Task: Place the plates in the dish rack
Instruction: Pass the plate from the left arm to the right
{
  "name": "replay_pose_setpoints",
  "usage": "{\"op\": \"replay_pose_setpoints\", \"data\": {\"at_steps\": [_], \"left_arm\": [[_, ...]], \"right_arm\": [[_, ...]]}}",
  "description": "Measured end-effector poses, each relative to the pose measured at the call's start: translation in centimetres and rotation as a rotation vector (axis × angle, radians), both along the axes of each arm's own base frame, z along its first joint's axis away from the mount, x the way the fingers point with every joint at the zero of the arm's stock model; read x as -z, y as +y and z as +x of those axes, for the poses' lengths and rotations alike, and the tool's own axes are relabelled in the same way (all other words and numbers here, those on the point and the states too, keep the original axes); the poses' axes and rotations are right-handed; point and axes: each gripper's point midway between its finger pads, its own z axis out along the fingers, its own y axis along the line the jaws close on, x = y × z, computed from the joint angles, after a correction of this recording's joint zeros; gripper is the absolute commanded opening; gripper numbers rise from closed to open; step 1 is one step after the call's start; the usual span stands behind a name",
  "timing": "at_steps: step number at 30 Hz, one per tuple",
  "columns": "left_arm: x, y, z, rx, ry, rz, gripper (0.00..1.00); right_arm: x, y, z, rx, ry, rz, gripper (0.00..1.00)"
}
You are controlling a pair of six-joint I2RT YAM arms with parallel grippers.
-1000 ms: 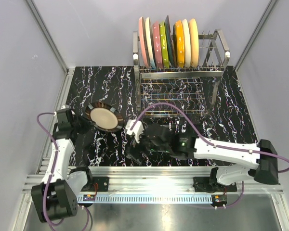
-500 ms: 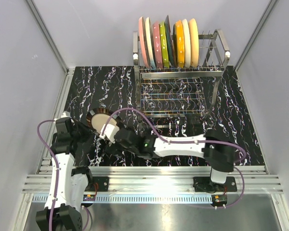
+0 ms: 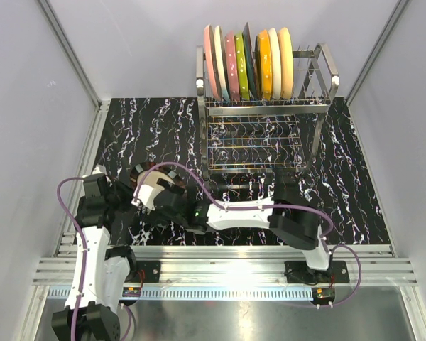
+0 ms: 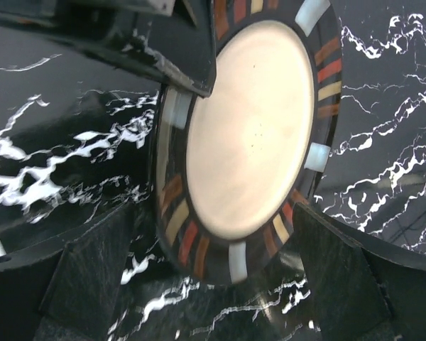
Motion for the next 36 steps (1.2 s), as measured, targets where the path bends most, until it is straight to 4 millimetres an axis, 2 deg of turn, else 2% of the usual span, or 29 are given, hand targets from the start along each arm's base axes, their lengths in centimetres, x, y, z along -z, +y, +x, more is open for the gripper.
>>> {"op": "replay_pose_setpoints", "data": {"at_steps": [4,7,11,17,23,27,31,36], "left_arm": [[0.0,0.0,0.0,0.001,0.0,0.0,0.0],[0.0,0.0,0.0,0.001,0.001,0.004,0.0],[0.0,0.0,0.0,0.002,0.001,0.003,0.0],[0.0,-0.1,0.0,0.006,-0.001,-0.001,0.0],[0.1,-0.3,0.0,0.016,0.006,-0.01,0.0],[0.2,-0.5,0.1,0.024,0.01,-0.019,0.0],[0.1,-0.7,0.1,0.029,0.01,-0.035,0.0],[0.1,-1.1,0.2,0.031,0.019,-0.062,0.0]], "right_arm": [[2.2,0.9,1.0,0.029,-0.027,-0.041,1.0],[3.4,0.8,1.3,0.036,-0.034,-0.067,0.99],[3.3,0.8,1.5,0.04,-0.051,-0.073,0.91],[3.2,0.6,1.7,0.048,-0.062,-0.078,0.75],[3.1,0.8,1.8,0.06,-0.066,-0.046,0.82],[4.3,-0.3,1.5,0.065,-0.056,-0.045,0.82],[5.0,-0.9,1.3,0.069,-0.049,-0.043,0.78],[4.5,-0.5,1.4,0.071,-0.057,-0.013,0.7]]}}
